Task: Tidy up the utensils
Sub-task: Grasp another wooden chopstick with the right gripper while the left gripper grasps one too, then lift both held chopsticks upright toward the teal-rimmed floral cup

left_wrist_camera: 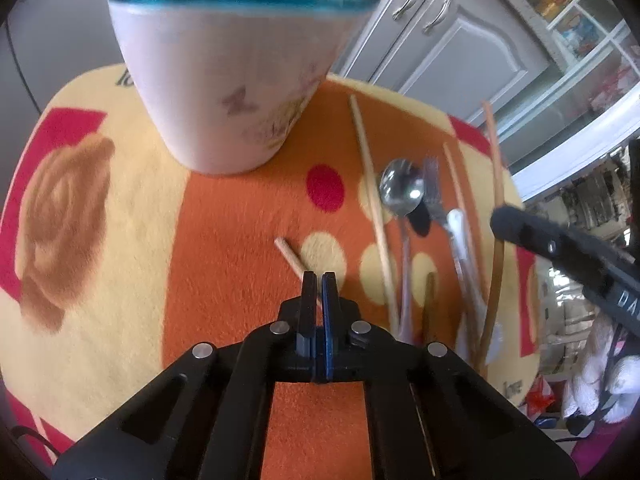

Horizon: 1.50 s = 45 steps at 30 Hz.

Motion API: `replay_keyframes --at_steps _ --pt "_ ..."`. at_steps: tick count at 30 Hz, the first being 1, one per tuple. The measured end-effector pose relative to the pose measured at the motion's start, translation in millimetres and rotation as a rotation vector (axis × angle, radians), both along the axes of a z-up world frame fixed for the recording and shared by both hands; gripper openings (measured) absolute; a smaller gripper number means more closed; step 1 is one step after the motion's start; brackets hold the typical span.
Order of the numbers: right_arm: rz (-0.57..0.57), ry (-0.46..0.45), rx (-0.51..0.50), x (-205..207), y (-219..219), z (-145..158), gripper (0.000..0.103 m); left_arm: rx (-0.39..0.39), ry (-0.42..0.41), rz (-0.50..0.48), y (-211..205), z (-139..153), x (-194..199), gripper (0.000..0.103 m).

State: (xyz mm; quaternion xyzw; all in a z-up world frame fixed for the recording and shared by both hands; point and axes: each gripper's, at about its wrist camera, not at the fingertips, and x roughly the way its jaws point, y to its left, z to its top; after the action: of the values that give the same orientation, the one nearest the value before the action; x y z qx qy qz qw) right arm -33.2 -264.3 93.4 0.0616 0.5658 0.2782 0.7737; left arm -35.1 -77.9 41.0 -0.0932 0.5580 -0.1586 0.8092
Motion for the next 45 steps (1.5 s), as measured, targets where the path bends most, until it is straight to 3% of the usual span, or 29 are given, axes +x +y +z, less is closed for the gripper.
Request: replay_keyframes --at_steps 5,11,13,15,19,22,24,31,45 --pt "-0.016 -0.022 0.05 -14.7 -11.4 19.6 0.006 -0.032 -0.026 0.006 14.3 18.3 1.0 0.0" --pt "-0.014 -0.031 0.038 -21.9 -5.8 17.7 0.006 -0.047 0.107 0.037 7.9 -2.9 -2.7 0.002" --pt "-0.017 -0.03 0.038 -22.6 -5.5 16.0 0.006 -0.038 0.14 0.043 -0.4 -9.7 -5.1 0.008" --pt "-0.017 -0.028 0.042 -23.0 -4.8 15.2 0.006 -0.035 0.156 0.054 -7.1 -14.1 -6.1 0.024" --pt "-0.013 -0.032 0.047 -24.5 -7.2 17.3 0.006 0.072 0.09 0.059 -30.6 -11.8 -2.3 0.026" --pt "-0.014 -0.036 0.049 -25.2 -10.6 19.6 0.006 0.153 0.041 0.009 -50.2 -12.7 -3.2 0.026" --pt "-0.014 -0.038 0.049 -25.7 -12.6 20.9 0.006 0.183 0.014 -0.026 -54.0 -14.0 -4.2 0.014" --pt "-0.014 -0.063 0.07 -29.2 -14.6 31.6 0.006 0.029 0.028 -0.016 -10.9 -4.1 -5.0 0.005" --pt "0.0 -0.139 0.086 -48.0 -9.1 67.0 0.006 -0.107 -0.195 -0.027 42.3 101.6 -34.8 0.004"
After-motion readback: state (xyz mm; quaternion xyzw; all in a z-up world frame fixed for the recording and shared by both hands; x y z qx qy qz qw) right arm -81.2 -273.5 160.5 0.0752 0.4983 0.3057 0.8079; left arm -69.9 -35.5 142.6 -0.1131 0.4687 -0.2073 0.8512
